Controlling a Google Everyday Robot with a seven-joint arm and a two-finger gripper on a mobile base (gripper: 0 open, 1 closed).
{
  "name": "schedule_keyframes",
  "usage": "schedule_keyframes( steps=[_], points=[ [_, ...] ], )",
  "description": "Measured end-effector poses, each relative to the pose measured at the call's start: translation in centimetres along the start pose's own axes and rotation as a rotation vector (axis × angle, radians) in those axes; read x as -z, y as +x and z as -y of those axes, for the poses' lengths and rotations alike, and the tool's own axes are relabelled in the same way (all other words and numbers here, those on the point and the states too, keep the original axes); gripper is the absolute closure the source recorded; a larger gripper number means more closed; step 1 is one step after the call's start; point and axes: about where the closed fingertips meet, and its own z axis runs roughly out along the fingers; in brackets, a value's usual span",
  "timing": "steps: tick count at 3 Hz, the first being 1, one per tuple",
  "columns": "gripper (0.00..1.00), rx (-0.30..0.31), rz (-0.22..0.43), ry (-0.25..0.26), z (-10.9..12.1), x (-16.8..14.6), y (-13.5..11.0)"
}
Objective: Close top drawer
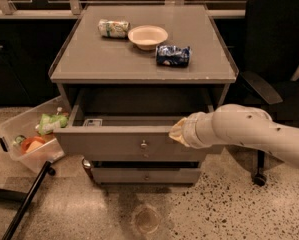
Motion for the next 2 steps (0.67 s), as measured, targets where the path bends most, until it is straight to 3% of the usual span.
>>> schedule_keyframes(
  steps=[1,2],
  points=[
    [1.0,-0.024,0.022,-0.041,-2.5,0.3,0.7],
    [1.0,-0.04,0.021,-0.079,-3.6,-1.4,1.6]
  ],
)
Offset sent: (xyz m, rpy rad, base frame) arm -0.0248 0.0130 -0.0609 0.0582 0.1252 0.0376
